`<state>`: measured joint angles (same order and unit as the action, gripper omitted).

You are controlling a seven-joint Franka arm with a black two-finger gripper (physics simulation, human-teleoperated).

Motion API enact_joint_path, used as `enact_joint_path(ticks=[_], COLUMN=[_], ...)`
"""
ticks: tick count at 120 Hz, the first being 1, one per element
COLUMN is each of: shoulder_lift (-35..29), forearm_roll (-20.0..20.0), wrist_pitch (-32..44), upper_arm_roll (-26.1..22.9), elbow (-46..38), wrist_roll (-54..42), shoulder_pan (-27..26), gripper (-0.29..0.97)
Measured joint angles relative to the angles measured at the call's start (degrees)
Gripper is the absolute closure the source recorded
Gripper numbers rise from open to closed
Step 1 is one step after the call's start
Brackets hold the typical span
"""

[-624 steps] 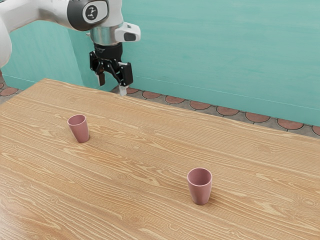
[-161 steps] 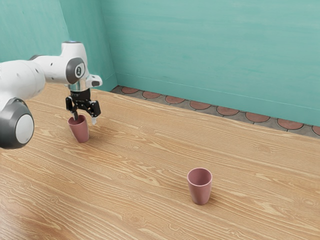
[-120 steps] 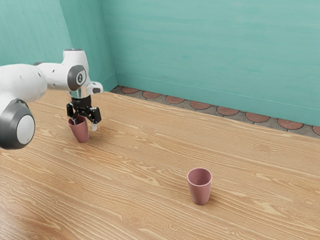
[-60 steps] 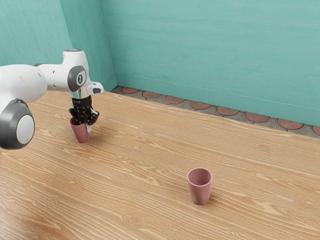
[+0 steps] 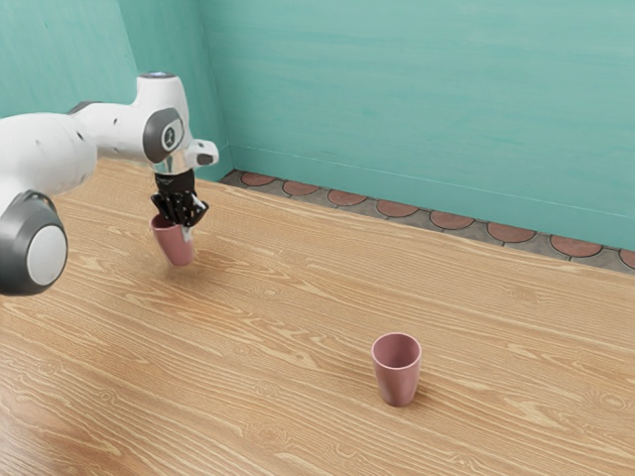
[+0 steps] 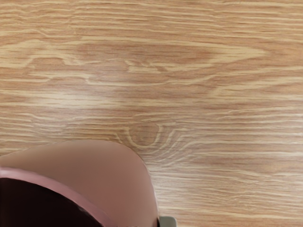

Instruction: Place the left cup onto the right cup

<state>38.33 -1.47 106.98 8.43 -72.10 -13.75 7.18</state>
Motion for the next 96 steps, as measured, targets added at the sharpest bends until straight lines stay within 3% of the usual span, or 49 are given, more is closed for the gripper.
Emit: enact_joint_path(ticks=[52,96], shoulder_lift=[-5.5,-6.9], forearm_roll=[0.9,1.6], wrist_pitch=[-0.3,-0.7], upper_arm_roll=[-0.1,-3.5], elbow=[0.0,0.1], wrist_roll=[1.7,5.5], shoulder_pan=[-12.1,-15.5], gripper=[0.77,0.77])
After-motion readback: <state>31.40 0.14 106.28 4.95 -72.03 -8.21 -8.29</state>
